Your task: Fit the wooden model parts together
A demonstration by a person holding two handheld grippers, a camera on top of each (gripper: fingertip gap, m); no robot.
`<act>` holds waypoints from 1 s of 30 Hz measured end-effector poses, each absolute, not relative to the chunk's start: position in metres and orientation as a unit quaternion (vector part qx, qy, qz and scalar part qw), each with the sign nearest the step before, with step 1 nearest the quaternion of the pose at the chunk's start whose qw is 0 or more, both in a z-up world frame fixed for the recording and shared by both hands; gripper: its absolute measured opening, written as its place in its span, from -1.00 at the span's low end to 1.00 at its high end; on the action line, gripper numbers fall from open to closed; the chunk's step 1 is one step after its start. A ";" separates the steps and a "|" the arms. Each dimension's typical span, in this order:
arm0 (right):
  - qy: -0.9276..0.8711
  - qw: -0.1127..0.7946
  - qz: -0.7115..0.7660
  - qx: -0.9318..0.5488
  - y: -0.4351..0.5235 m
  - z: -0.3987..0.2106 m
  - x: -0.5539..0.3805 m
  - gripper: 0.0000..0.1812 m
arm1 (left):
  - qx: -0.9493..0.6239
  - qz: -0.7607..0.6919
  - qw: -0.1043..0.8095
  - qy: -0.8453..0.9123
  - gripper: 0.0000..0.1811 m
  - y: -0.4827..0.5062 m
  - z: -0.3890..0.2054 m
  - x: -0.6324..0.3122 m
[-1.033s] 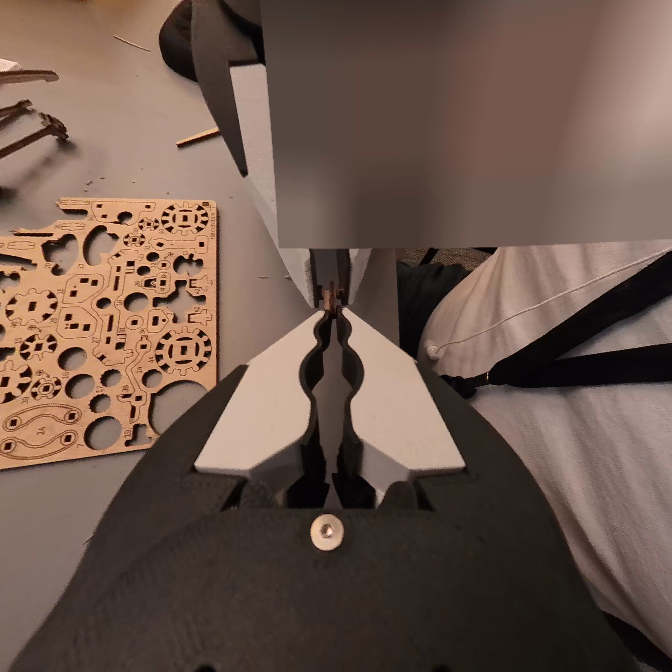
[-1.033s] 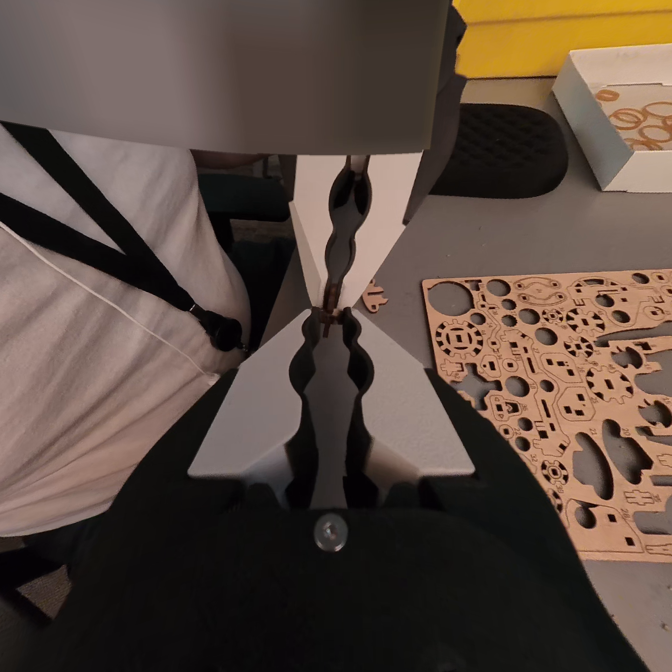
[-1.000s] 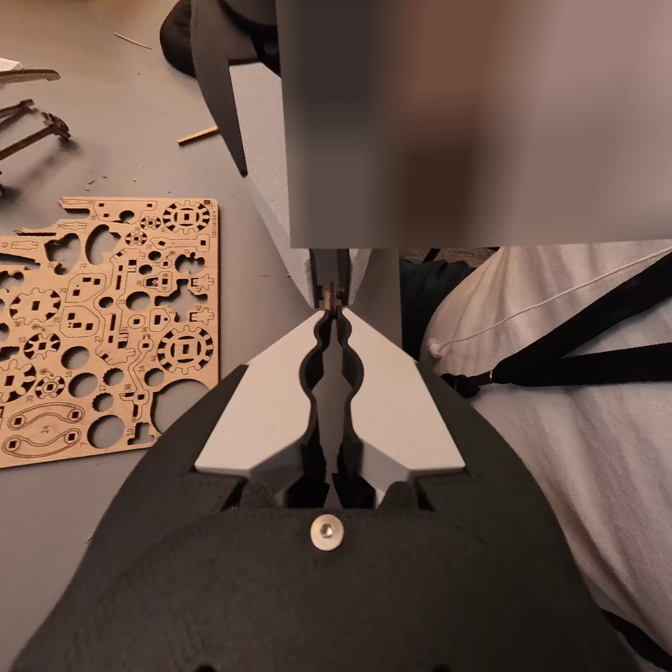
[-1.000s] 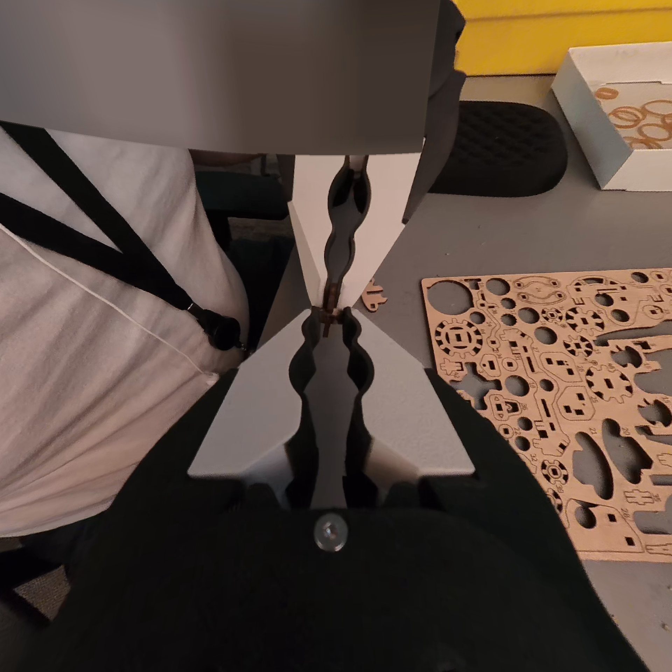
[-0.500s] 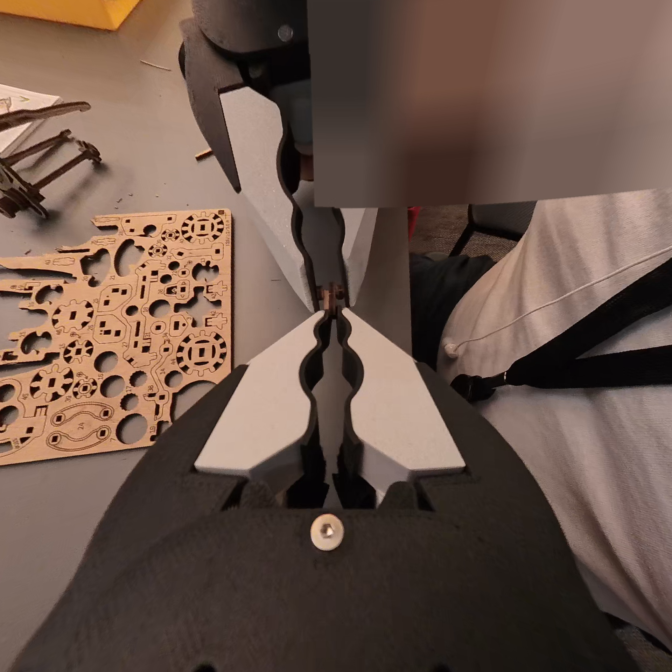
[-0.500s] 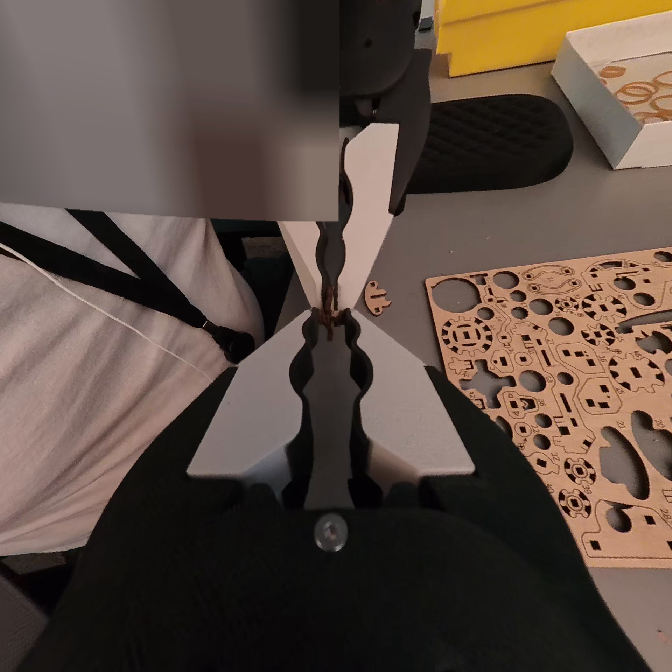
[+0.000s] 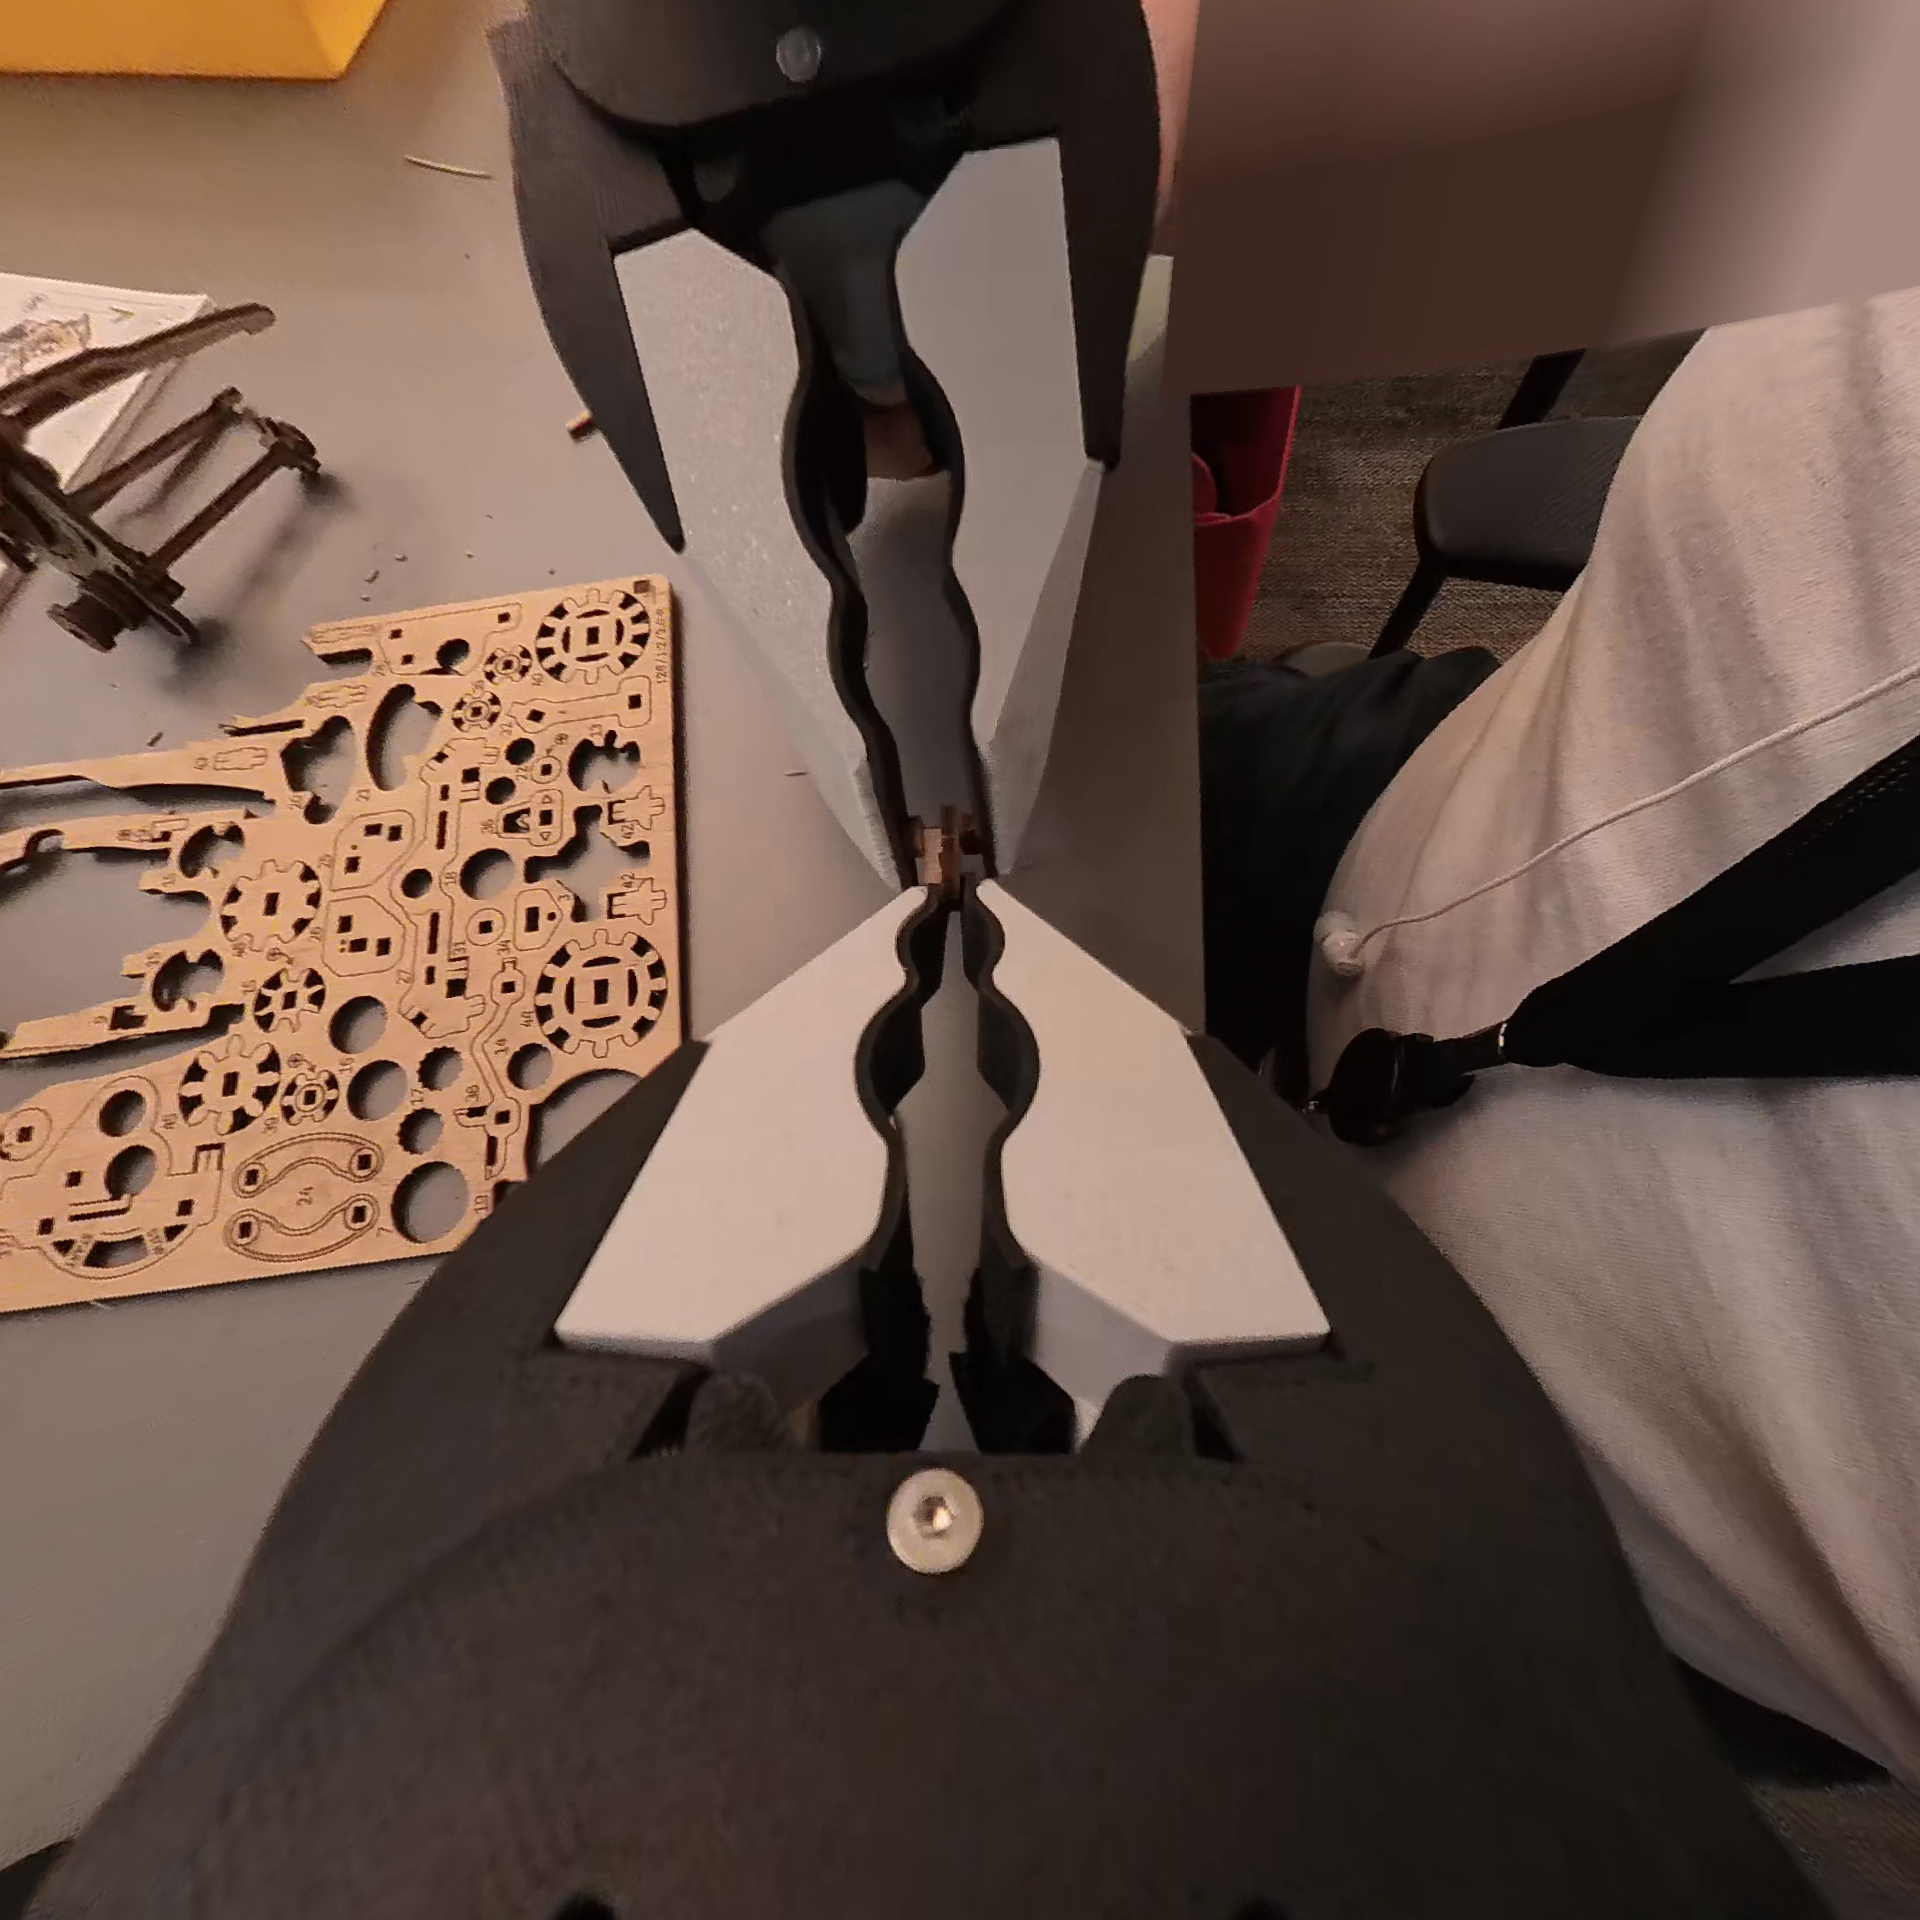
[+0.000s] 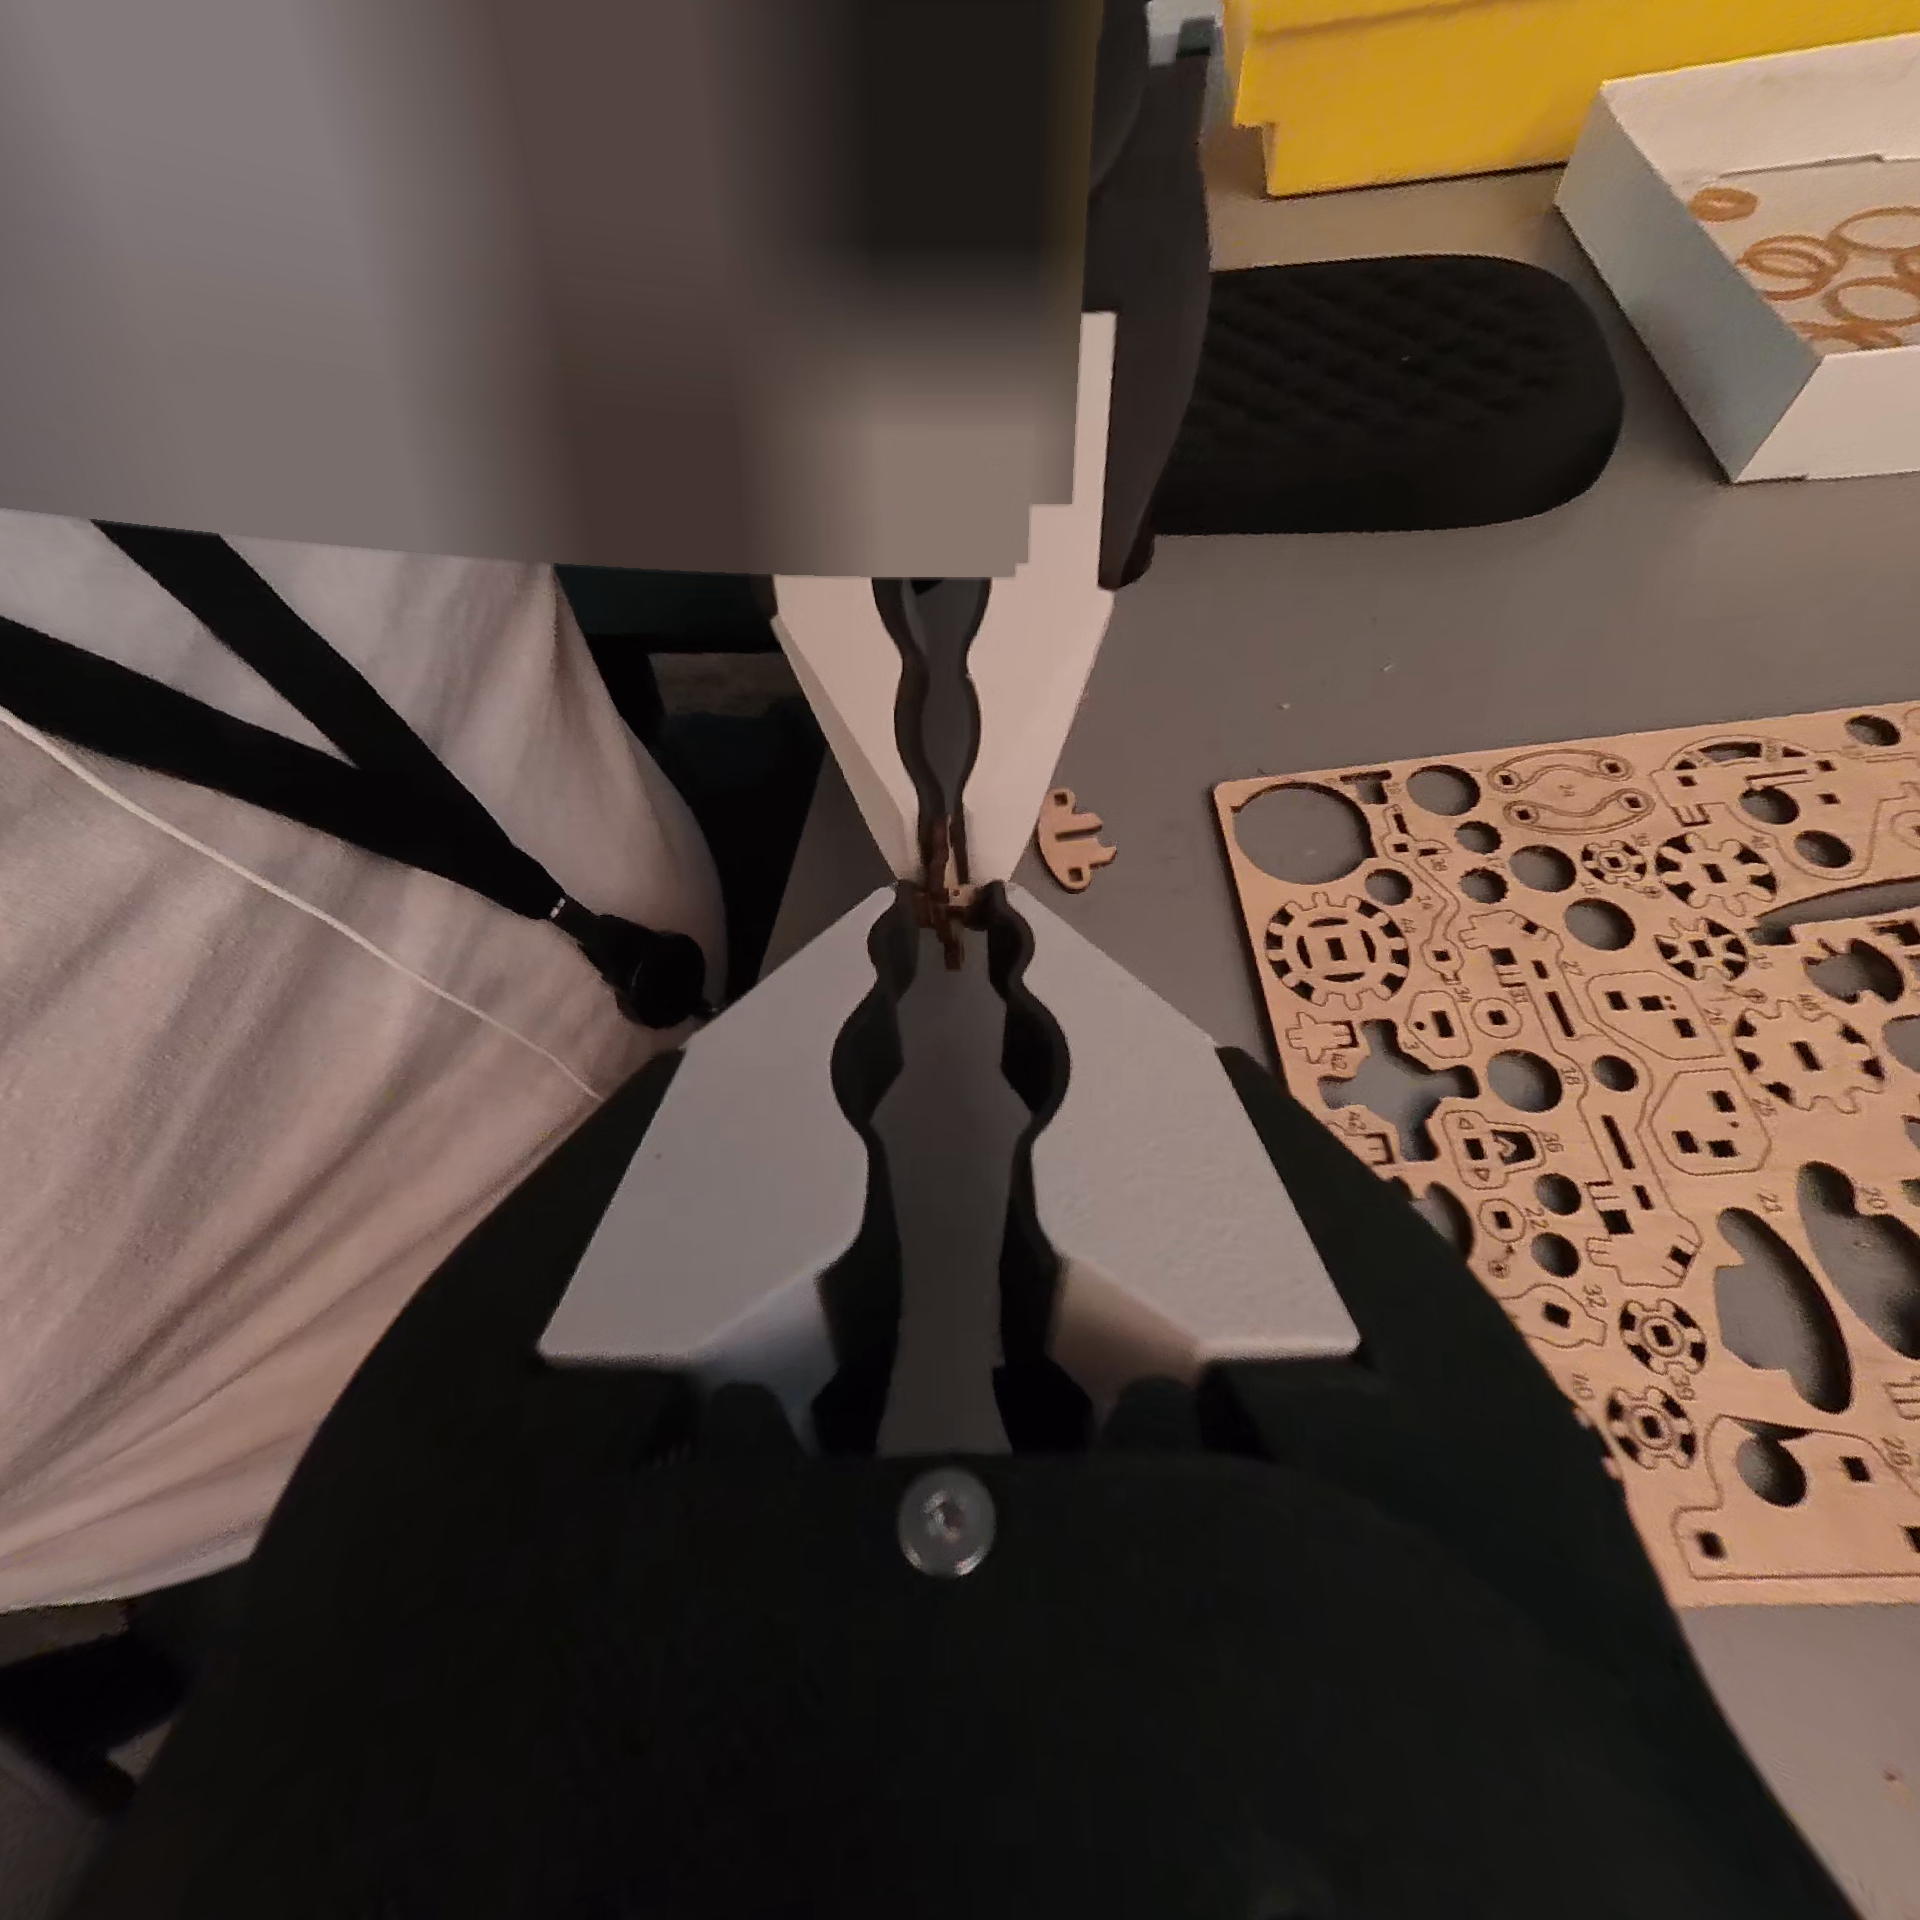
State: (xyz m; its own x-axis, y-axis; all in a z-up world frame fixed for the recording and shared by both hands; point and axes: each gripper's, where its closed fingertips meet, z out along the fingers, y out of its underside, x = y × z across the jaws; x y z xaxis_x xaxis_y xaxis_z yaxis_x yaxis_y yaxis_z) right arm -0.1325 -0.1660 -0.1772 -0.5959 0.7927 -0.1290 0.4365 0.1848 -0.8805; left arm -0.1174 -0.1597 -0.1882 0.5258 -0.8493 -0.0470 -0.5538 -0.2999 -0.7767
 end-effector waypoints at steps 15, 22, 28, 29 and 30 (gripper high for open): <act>-0.711 0.273 0.525 -0.379 -0.160 -0.155 -0.130 -0.88 | -0.754 -0.211 0.449 0.430 -0.99 -0.153 -0.167 -0.115; -0.638 0.307 0.578 -0.407 -0.139 -0.128 -0.134 -0.65 | -0.740 -0.353 0.488 0.299 -0.99 -0.146 -0.139 -0.120; -0.539 0.195 0.679 -0.458 -0.135 -0.119 -0.138 -0.78 | -0.697 -0.518 0.483 0.116 -0.99 -0.129 -0.114 -0.138; -0.521 0.179 0.696 -0.460 -0.134 -0.117 -0.139 -0.85 | -0.695 -0.528 0.478 0.102 -0.99 -0.128 -0.115 -0.139; -0.500 0.167 0.713 -0.463 -0.133 -0.114 -0.140 -0.88 | -0.697 -0.530 0.474 0.093 -0.99 -0.127 -0.117 -0.140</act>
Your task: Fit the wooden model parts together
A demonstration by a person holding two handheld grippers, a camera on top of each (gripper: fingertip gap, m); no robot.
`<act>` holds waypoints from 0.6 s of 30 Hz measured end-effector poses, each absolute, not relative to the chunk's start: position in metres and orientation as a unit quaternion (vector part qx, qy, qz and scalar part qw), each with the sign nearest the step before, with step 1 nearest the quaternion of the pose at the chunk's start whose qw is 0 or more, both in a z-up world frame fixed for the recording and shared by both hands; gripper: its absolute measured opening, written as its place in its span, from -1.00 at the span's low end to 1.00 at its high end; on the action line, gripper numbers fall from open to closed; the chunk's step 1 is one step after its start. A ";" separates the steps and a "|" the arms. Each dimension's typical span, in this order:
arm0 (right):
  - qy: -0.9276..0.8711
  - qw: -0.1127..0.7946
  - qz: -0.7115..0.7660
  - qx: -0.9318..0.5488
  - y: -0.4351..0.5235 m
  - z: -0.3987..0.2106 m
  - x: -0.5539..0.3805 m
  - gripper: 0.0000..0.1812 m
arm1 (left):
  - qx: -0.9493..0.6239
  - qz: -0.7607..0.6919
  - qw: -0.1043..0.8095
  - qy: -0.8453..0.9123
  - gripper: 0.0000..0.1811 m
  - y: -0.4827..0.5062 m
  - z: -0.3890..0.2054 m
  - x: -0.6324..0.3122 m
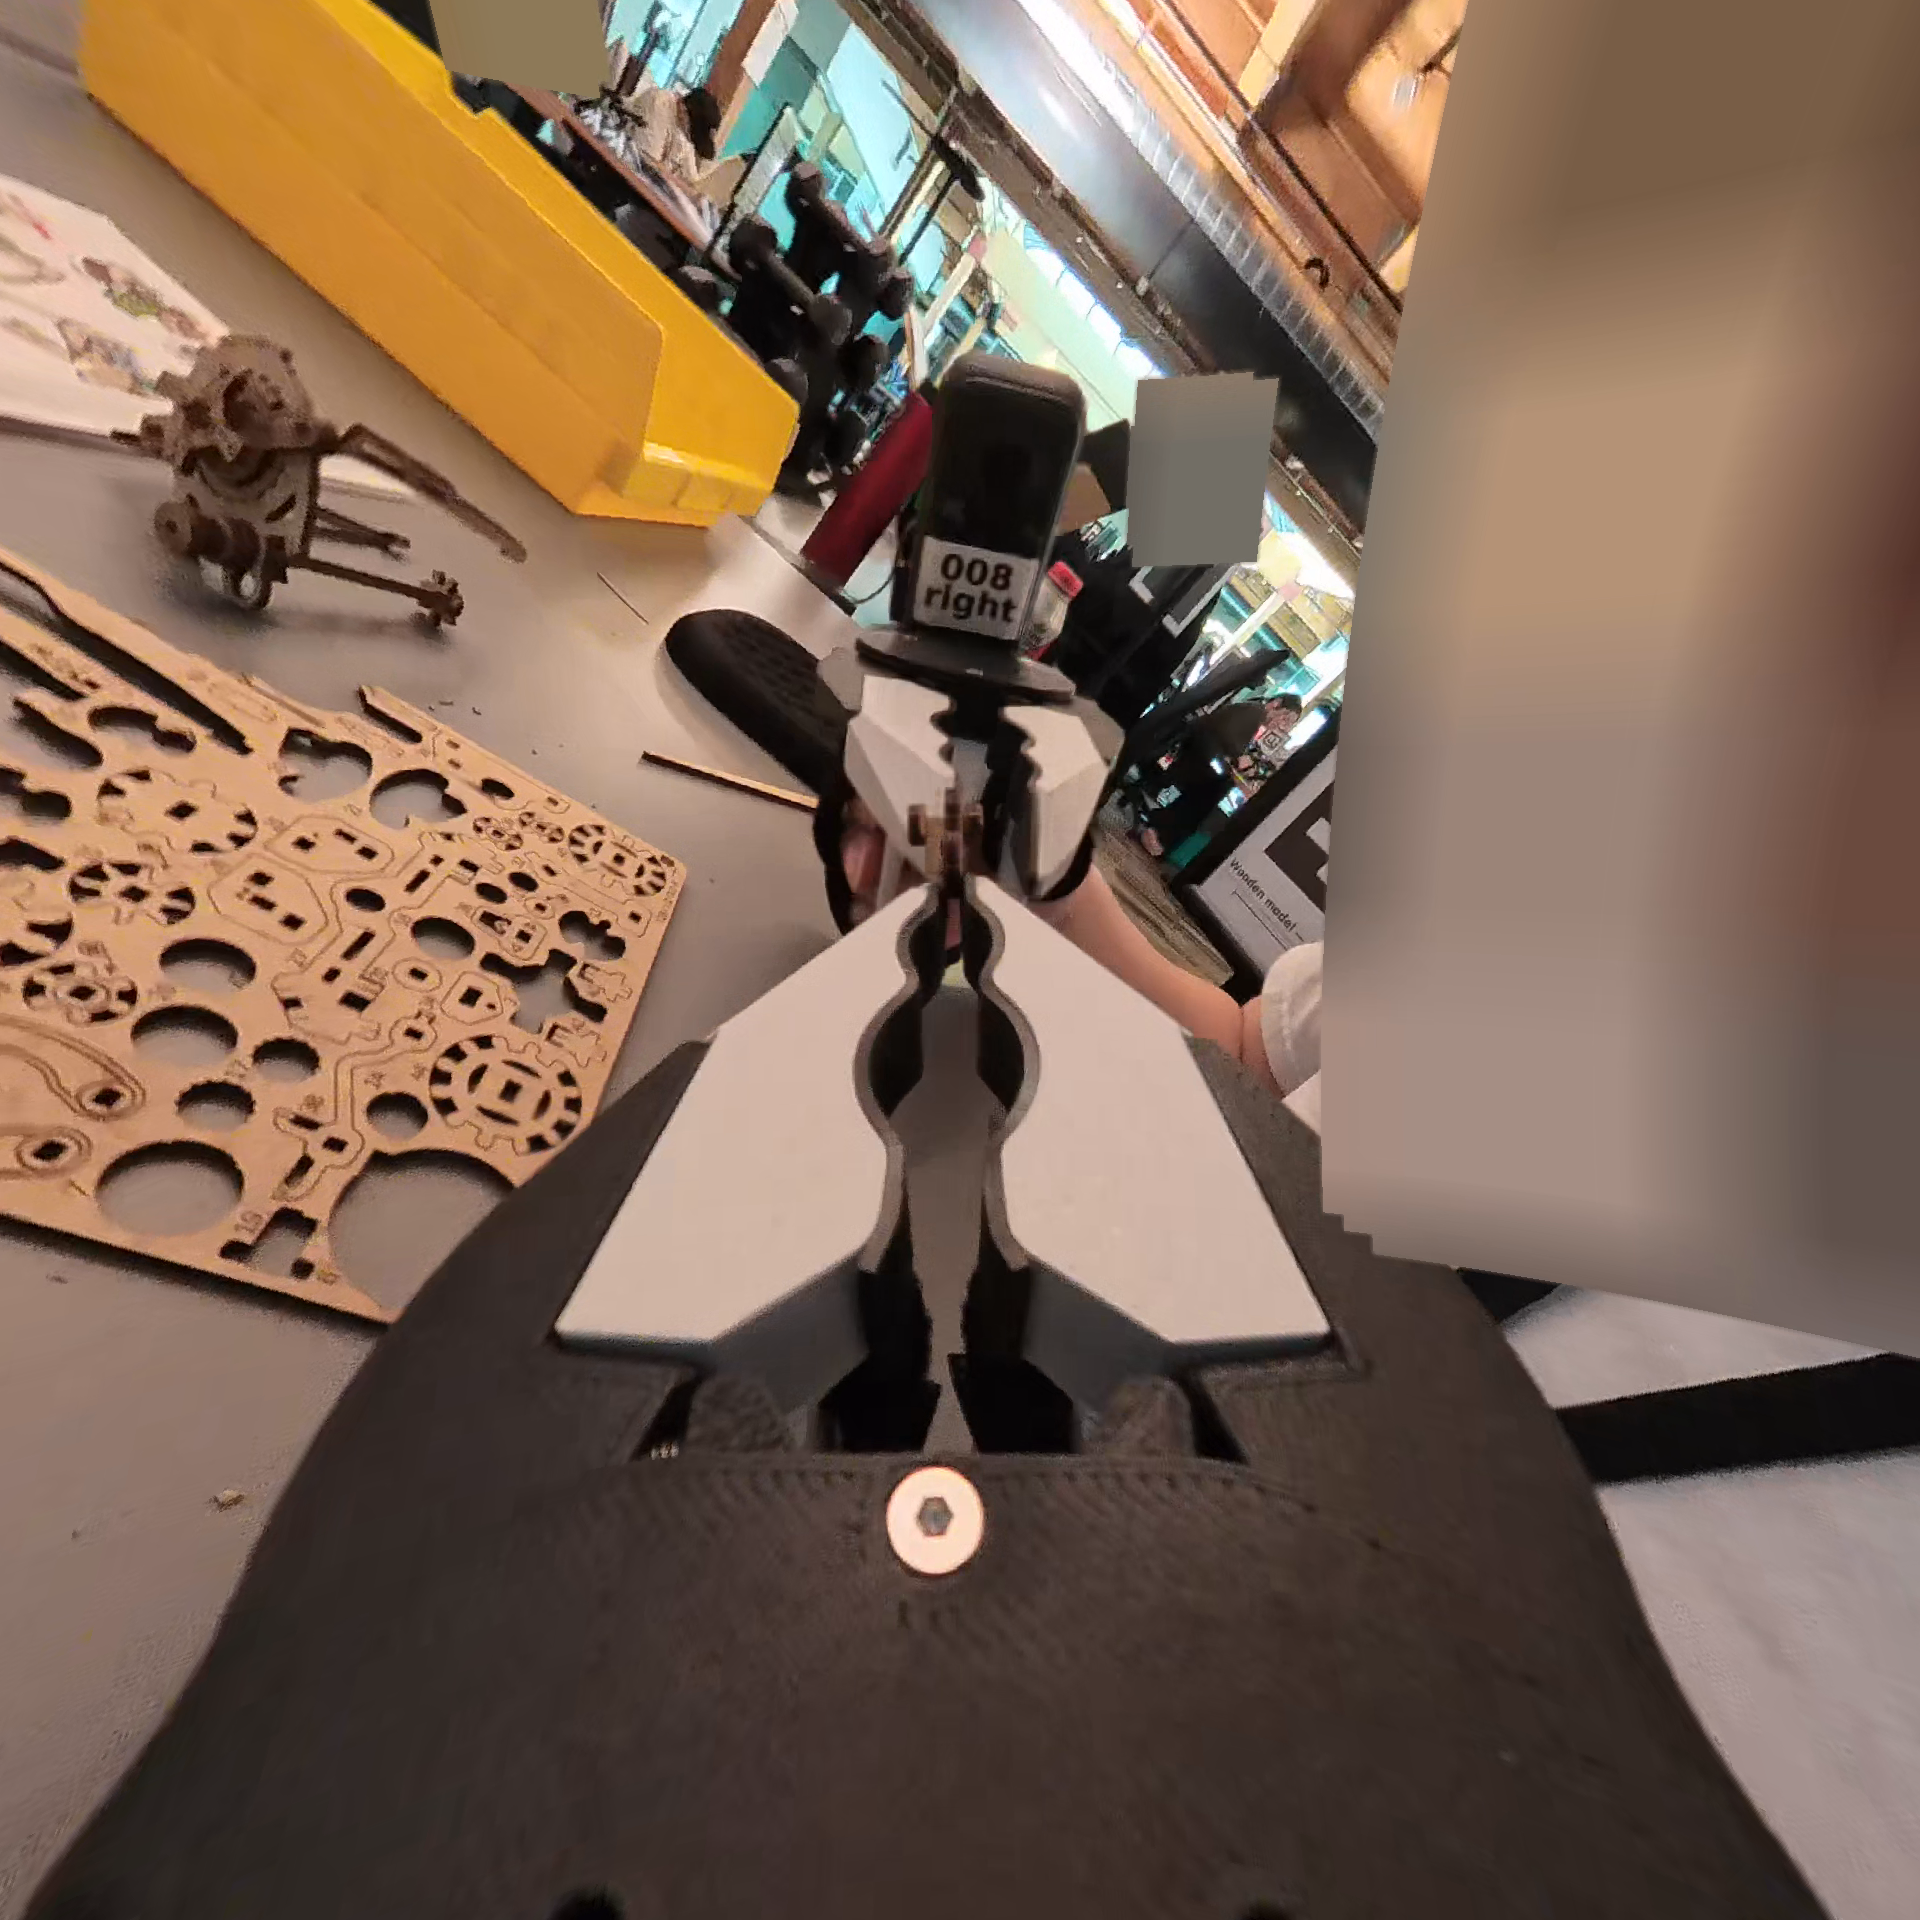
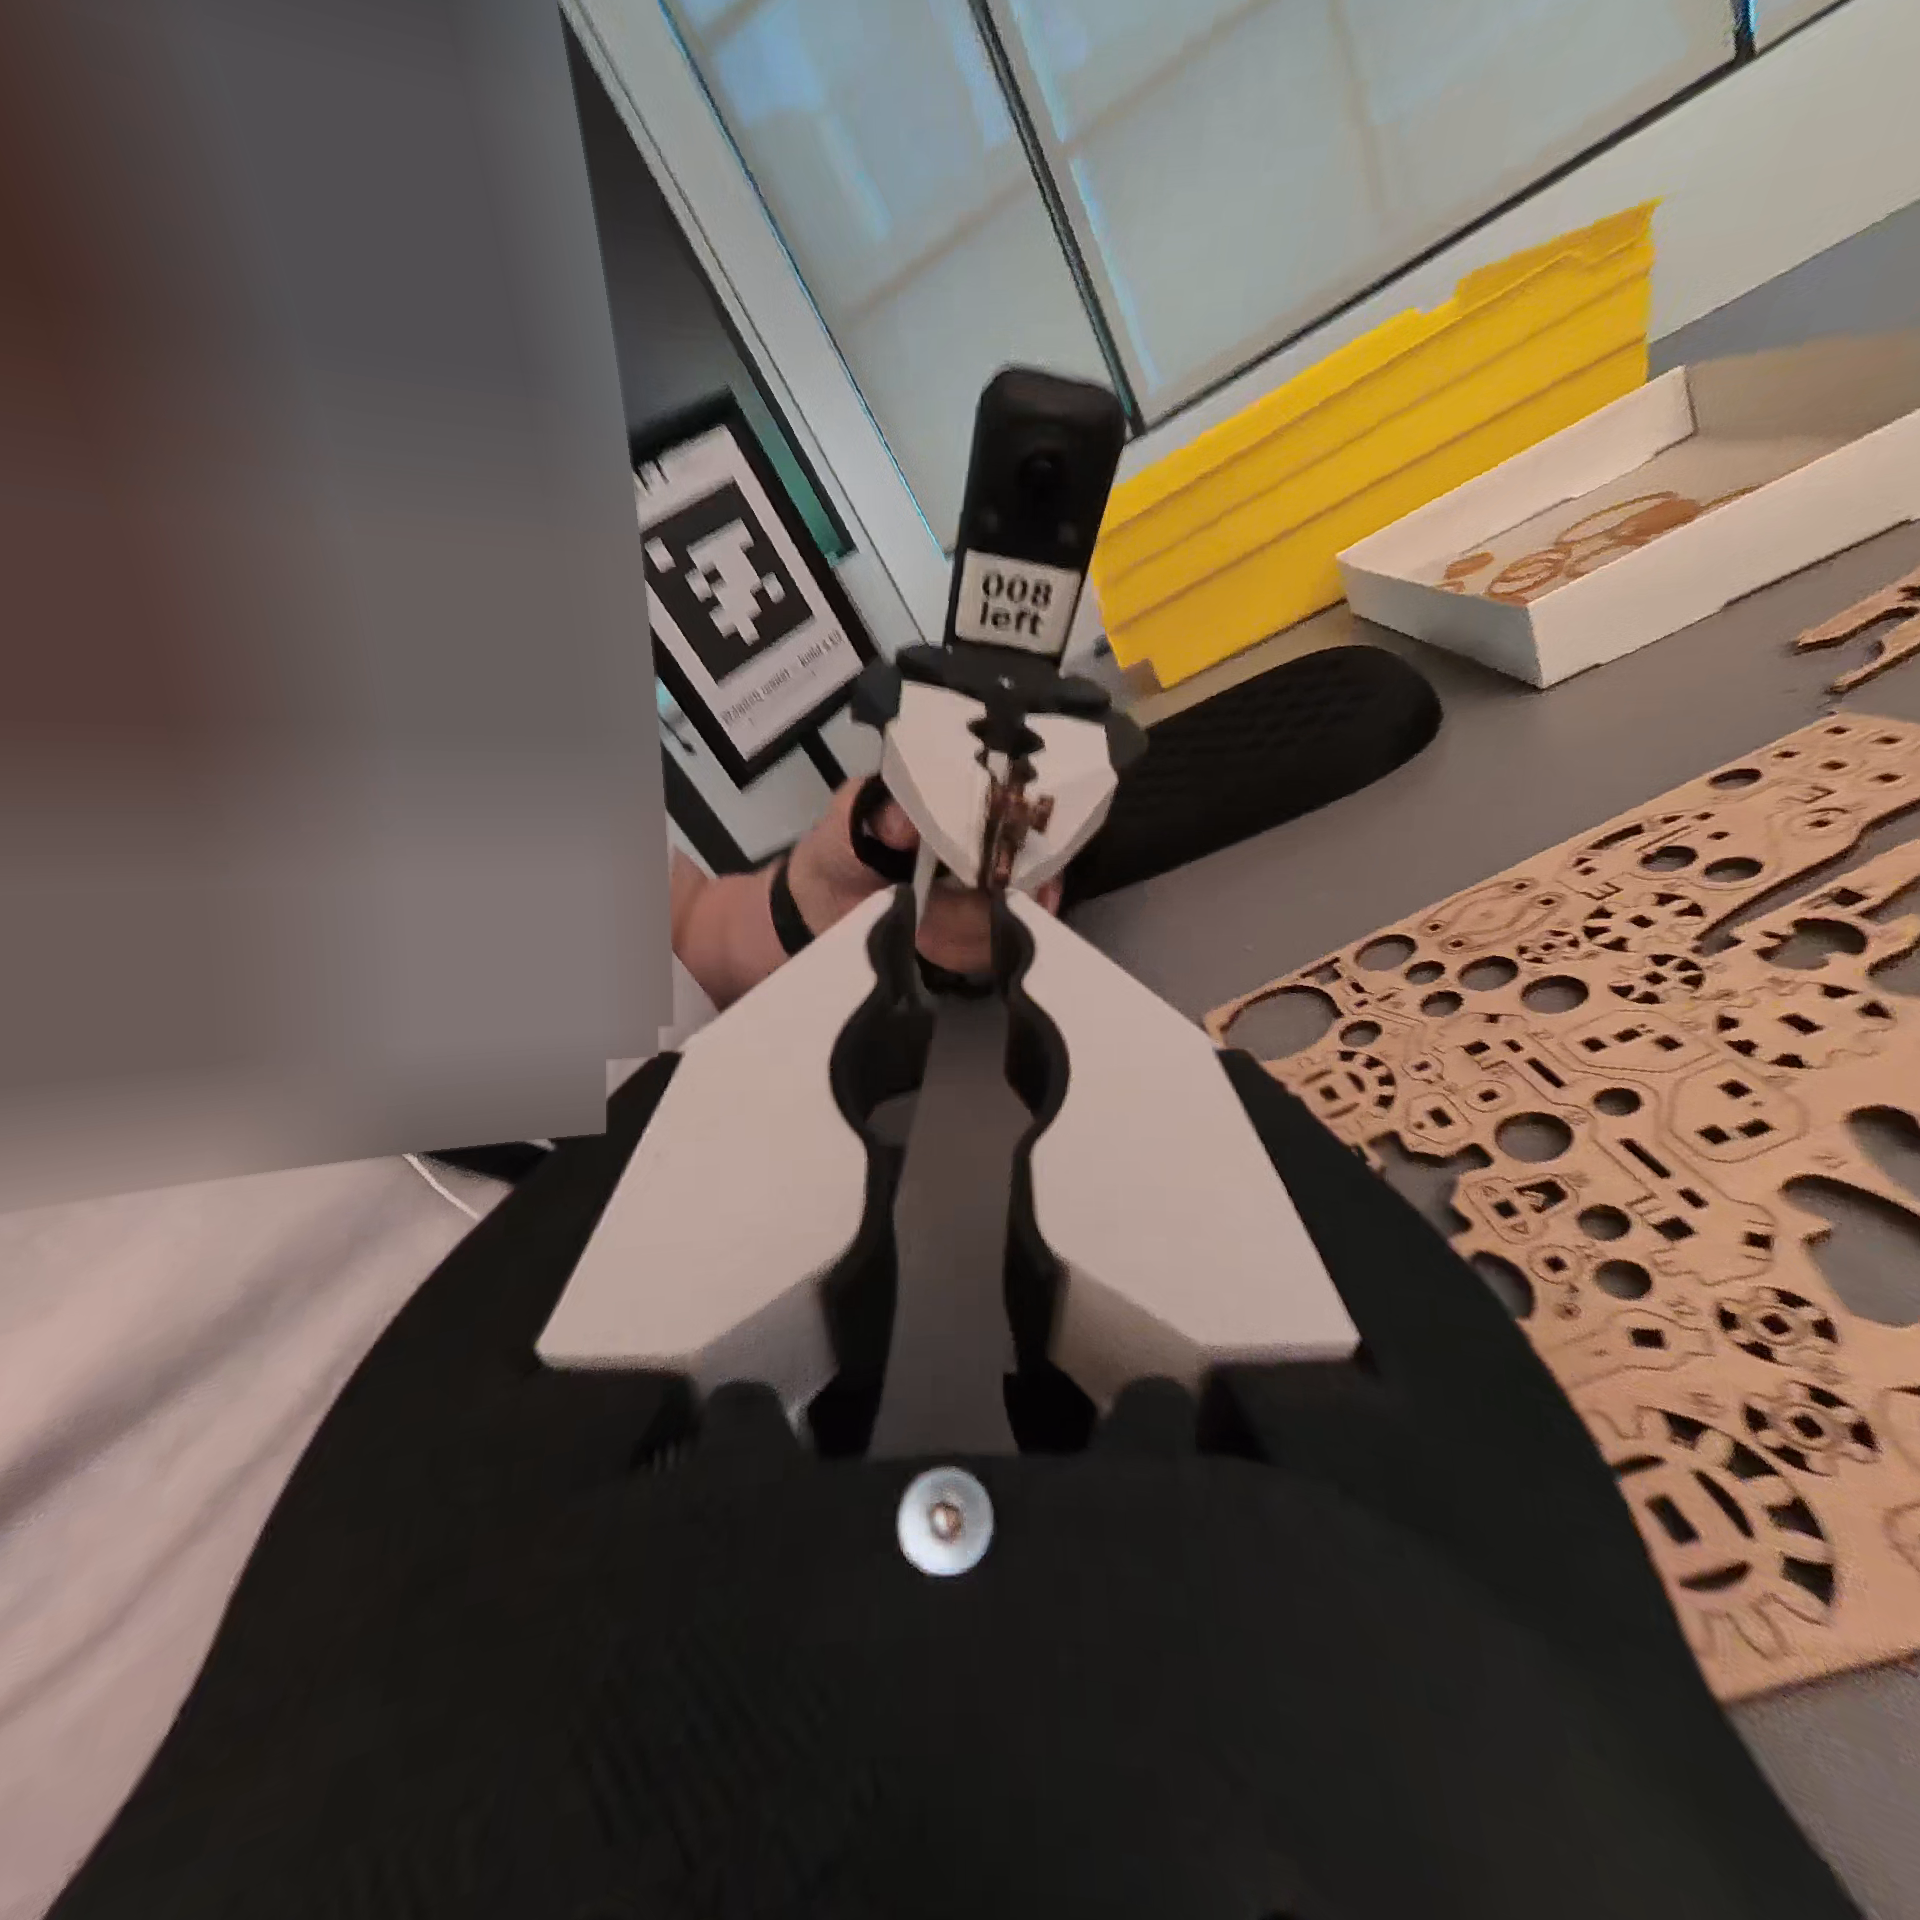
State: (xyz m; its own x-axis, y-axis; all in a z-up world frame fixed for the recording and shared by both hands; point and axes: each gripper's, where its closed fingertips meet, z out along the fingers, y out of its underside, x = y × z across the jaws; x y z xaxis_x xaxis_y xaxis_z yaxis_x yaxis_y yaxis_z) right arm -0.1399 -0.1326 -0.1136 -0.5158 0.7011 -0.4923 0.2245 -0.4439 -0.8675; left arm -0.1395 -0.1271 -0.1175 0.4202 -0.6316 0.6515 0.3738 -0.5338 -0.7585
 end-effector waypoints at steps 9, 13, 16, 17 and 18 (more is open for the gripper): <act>-0.405 0.082 0.749 -0.517 -0.117 -0.119 -0.151 -0.81 | -0.681 -0.586 0.440 0.005 -0.99 -0.120 -0.120 -0.145; -0.381 0.039 0.763 -0.521 -0.119 -0.120 -0.153 -0.91 | -0.675 -0.603 0.424 -0.021 -0.99 -0.117 -0.124 -0.145; -0.374 0.039 0.764 -0.524 -0.117 -0.121 -0.154 -0.91 | -0.680 -0.601 0.421 -0.015 -0.99 -0.118 -0.127 -0.141; -0.375 0.039 0.765 -0.523 -0.117 -0.122 -0.154 -0.98 | -0.682 -0.600 0.419 -0.009 -0.99 -0.118 -0.128 -0.139; -0.381 0.043 0.761 -0.523 -0.117 -0.123 -0.153 -1.00 | -0.685 -0.596 0.419 -0.003 -0.99 -0.119 -0.129 -0.138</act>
State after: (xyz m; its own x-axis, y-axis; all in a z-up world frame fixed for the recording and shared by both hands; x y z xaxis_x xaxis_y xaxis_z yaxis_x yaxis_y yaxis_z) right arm -0.1533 -0.1174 -0.1234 -0.4497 0.4632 -0.7637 0.3334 -0.7061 -0.6247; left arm -0.1376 -0.1188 -0.1288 0.2898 -0.4958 0.8186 0.5027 -0.6490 -0.5710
